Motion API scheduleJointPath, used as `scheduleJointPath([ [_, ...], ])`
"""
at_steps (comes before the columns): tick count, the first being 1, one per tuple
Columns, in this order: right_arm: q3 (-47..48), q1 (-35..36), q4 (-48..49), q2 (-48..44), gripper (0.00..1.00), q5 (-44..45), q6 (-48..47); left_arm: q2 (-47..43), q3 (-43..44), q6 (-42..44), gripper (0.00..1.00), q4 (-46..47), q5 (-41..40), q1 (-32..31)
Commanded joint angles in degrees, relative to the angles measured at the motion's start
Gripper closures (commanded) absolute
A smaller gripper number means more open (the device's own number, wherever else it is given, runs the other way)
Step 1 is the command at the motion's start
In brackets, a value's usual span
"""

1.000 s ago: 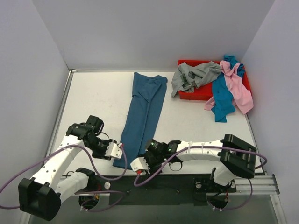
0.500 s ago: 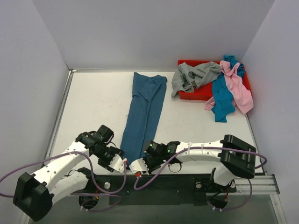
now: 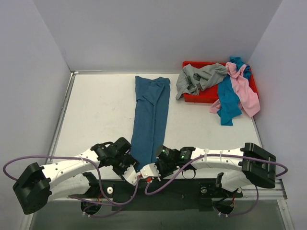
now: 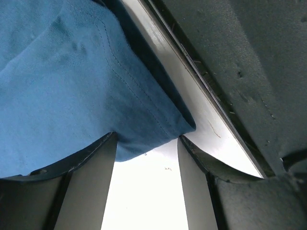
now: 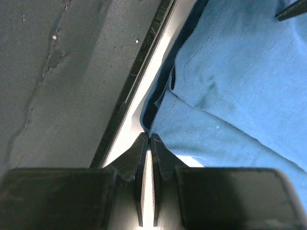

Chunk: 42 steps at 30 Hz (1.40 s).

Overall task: Fold and stack the t-shirts
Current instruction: Grab the bottom of the folded rectangular tshirt with both arms, then fold the folded rectangular tshirt in 1/3 of the way

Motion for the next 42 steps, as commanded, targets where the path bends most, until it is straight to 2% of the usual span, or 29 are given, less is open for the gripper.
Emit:
scheduleJointPath([
  [1,-1.54,-0.56,1.61,-0.45,1.00,-1.17,2.54,1.07,-1.61,0.03,0.37,5.82,0.24,-1.13],
  [4,-1.81,-0.74,1.96,-0.36,1.00,-1.17,2.90,2.04,-4.86,-1.09,0.38,11.70,-0.73,-2.45],
  [6,-2.16,-1.00,1.79,-0.45,1.00,-1.08,3.33,2.04,-5.13,-1.18,0.49,12.41,-1.17,-2.72],
  [7,-2.33,-1.09,1.70,-0.71,1.00,-1.17,3.60,1.95,-4.96,-1.45,0.64,11.71,-1.52,-2.72],
  [9,-3.04,-1.35,1.26,-1.15,1.00,-1.17,3.69,1.34,-3.91,-1.72,0.79,9.00,-3.54,-2.72],
  [13,-3.92,-1.79,0.65,-1.68,1.00,-1.08,3.34,0.11,-1.35,3.37,0.99,-1.87,-4.34,-2.72],
  [15,-3.65,-2.05,0.56,-1.59,1.00,-1.52,3.34,0.20,-1.00,2.87,1.00,-3.58,-1.35,-2.80],
  [20,-1.55,-4.85,0.29,-3.69,1.00,-3.45,10.51,0.02,3.12,-13.37,1.00,3.18,-0.99,-3.16],
  [24,-0.49,-12.59,1.26,-10.63,1.00,-6.61,20.27,0.02,11.21,-23.13,1.00,0.82,0.76,1.32],
  [27,2.22,-18.12,2.40,-11.87,1.00,-8.63,24.15,1.59,16.91,-31.91,1.00,1.25,2.34,6.14],
  [32,8.20,-27.70,2.49,-6.36,1.00,-11.98,31.28,7.39,22.28,-41.69,1.00,6.94,0.95,10.73],
  [37,15.22,-33.60,3.28,0.77,1.00,-7.51,33.74,15.64,25.98,-50.56,1.00,16.35,-4.85,17.75],
  [42,21.03,-38.61,4.07,7.36,1.00,-4.87,35.33,23.99,33.00,-53.13,1.00,20.93,-4.16,22.59],
])
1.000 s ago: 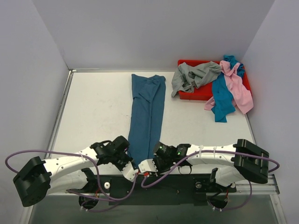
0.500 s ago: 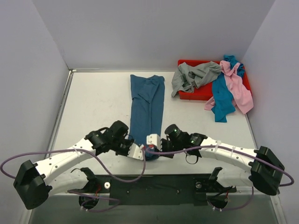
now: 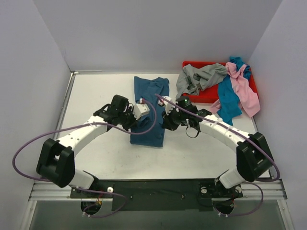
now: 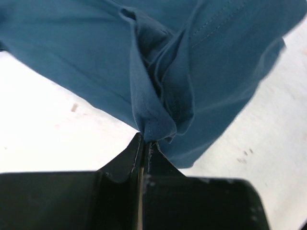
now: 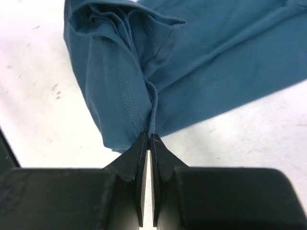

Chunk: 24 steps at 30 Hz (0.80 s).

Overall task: Fold and stack the t-shirts
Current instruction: Fold the folded rectangular tshirt in 1/3 of the way

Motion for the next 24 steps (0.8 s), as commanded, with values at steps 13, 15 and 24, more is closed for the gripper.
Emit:
scheduleJointPath([
  [13,22.39,-8.99,-4.36,21.35,1.00,-0.75,3.31,20.20,16.65,-7.74,1.00,10.61,-0.75,6.48],
  [15,24.59,-9.25,-5.94,23.55,1.00,-0.31,3.22,21.26,17.18,-7.31,1.00,11.13,-0.84,6.84],
  [24,28.55,-10.75,-7.62,29.10,1.00,0.48,5.33,23.55,15.25,-7.39,0.64,17.37,1.98,6.75],
])
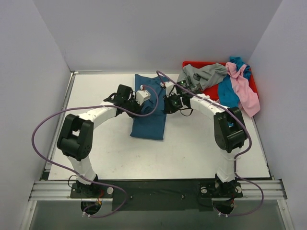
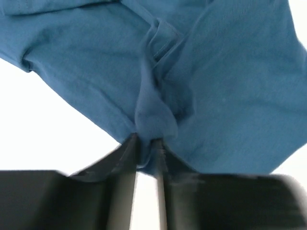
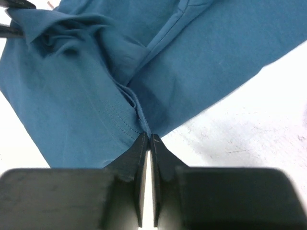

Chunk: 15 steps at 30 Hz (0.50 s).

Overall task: Fold and stack the t-shirts
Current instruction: Fold the folded rectangular tshirt in 1/3 of the way

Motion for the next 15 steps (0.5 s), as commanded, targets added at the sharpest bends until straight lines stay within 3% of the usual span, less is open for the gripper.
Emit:
scheduleJointPath([
  [1,4.14,-0.54,-1.55,2.13,0.90,0.83,2.09,0.18,0.14,-1.31,0.55,7.58,-0.42,0.04],
  [2,4.58,-0.54,-1.55,2.75,0.80,1.71,2.54,0.18,-0.03,-1.67,0.44,8.46,-1.31,0.04],
  [3,5.54,-0.72,-1.81,3.01,0.65,3.20,3.41,0.01,-0.03,-1.93,0.41,8.73,-4.19,0.13],
  [6,8.27,-1.33,-2.69,2.06,0.58,5.94,5.44,-0.96,2.06,-1.41,0.34,6.99,-7.29,1.87],
  [8,8.19,-1.42,-2.78,-0.05,0.58,5.68,7.28,-2.80,4.61,0.78,0.34,1.91,0.04,3.20],
  [10,6.36,-0.72,-2.08,-2.42,0.69,-0.44,8.77,-4.12,5.41,13.81,0.49,-7.29,9.52,2.33],
  [11,5.39,-0.46,-1.12,-3.22,0.73,-2.13,10.09,-4.38,4.11,16.06,0.63,-10.57,10.80,1.45],
  [13,0.92,0.42,1.25,-3.40,0.80,-9.24,14.57,-4.56,0.96,17.76,0.74,-8.78,9.41,-1.53],
  [15,-1.81,1.04,3.01,-2.61,0.84,-13.65,18.97,-4.30,-2.38,16.10,0.75,-1.43,6.51,-2.33],
])
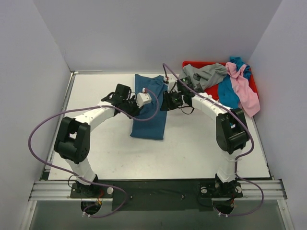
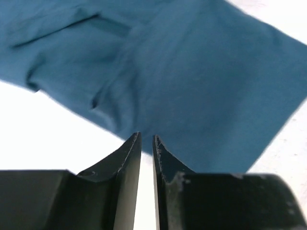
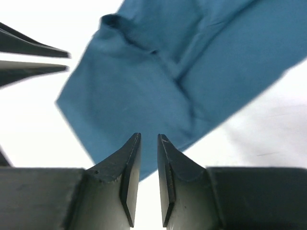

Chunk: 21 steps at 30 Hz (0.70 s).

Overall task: Fold and stack the t-shirts
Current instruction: Fold the folded rectangular tshirt in 1/3 of the way

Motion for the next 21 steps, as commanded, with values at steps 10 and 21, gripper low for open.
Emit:
scheduleJointPath([
  [10,-8.95,-1.09,8.94,4.46,0.93,-8.07,21.12,1.42,-11.21,-0.91,0.81,33.70,-13.84,-7.01],
  [21,-4.74,-2.23,-3.19,5.44,0.87,-5.79,13.22,2.13,-20.72,12.10,0.80,40.39,-21.74,-9.03],
])
